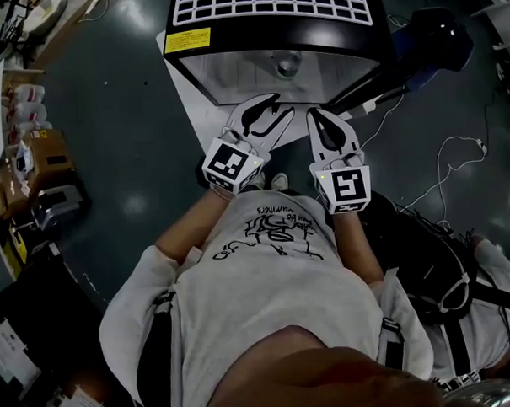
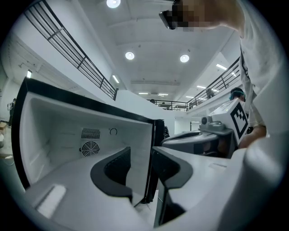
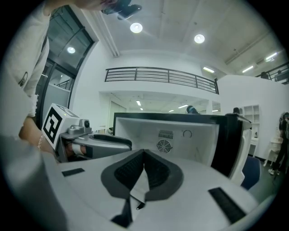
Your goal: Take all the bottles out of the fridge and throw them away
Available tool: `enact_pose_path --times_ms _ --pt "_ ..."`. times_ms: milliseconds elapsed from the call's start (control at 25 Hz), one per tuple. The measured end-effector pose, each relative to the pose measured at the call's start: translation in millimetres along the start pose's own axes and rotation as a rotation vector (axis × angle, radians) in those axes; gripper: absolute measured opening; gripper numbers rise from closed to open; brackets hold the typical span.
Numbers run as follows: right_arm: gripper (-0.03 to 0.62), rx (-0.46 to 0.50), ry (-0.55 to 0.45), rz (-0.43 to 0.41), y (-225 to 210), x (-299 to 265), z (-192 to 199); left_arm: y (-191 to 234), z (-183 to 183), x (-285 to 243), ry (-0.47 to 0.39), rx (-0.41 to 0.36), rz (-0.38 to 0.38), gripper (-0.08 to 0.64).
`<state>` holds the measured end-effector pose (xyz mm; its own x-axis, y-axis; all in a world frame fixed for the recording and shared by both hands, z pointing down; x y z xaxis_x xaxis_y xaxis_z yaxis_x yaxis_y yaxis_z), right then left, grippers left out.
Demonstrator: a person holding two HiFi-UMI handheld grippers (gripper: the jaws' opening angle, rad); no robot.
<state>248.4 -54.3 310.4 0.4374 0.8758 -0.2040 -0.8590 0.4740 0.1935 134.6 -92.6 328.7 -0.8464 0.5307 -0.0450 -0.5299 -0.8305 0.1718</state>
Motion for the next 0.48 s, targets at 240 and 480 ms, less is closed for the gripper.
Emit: enact_pose_path --times_ms 240,480 --pt "0.009 -0.006 0.010 0.007 -5 -9 14 10 15 -18 0.013 -0.007 -0.008 0.133" --pt "0.009 -0.013 0.014 0.013 -15 -20 31 22 37 -37 0.033 -0.014 -0.024 0.140"
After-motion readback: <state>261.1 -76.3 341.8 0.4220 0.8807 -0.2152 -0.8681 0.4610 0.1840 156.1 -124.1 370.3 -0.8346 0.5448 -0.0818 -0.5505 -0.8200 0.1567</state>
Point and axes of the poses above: the fingertips, and each gripper's own axes: x backward along the fingers, y to its left, z out of its underside, the point moved 6 cm from there along x, backward along the fingers, and after that the axes turned 6 degrees about x, right-handed, at the moved point
